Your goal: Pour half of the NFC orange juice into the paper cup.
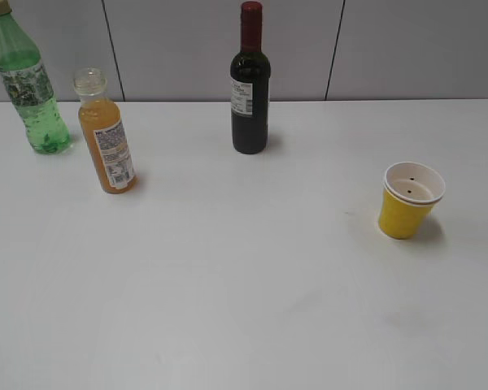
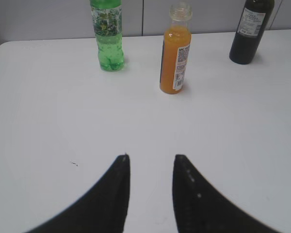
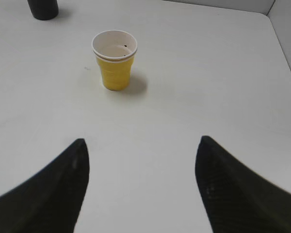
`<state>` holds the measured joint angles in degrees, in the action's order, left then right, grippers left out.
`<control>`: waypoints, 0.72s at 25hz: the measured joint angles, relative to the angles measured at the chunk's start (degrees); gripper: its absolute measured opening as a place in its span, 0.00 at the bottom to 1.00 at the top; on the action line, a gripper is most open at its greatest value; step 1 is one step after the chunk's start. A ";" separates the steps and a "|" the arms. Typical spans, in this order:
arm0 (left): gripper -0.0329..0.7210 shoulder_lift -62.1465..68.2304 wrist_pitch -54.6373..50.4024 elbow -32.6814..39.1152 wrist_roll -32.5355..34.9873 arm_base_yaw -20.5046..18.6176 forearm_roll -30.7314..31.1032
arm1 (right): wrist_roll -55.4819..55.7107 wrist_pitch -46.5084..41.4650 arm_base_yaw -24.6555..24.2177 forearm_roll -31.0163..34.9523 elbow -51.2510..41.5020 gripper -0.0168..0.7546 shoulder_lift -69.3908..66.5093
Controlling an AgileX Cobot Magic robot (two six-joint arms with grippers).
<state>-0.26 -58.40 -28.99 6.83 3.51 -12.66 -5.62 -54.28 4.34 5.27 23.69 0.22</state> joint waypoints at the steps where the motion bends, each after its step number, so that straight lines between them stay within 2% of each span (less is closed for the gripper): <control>1: 0.36 0.00 0.00 0.00 0.00 0.00 0.00 | 0.00 0.00 0.00 0.00 0.00 0.70 0.00; 13: 0.36 0.00 0.00 0.00 0.00 0.00 0.00 | 0.00 0.00 0.00 0.00 0.00 0.70 0.00; 18: 0.36 0.00 0.00 0.00 0.00 0.00 0.00 | -0.05 1.86 0.00 0.06 0.65 0.78 0.00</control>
<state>-0.26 -58.40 -28.99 6.83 3.51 -12.66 -5.67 -52.42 4.34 5.33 24.35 0.22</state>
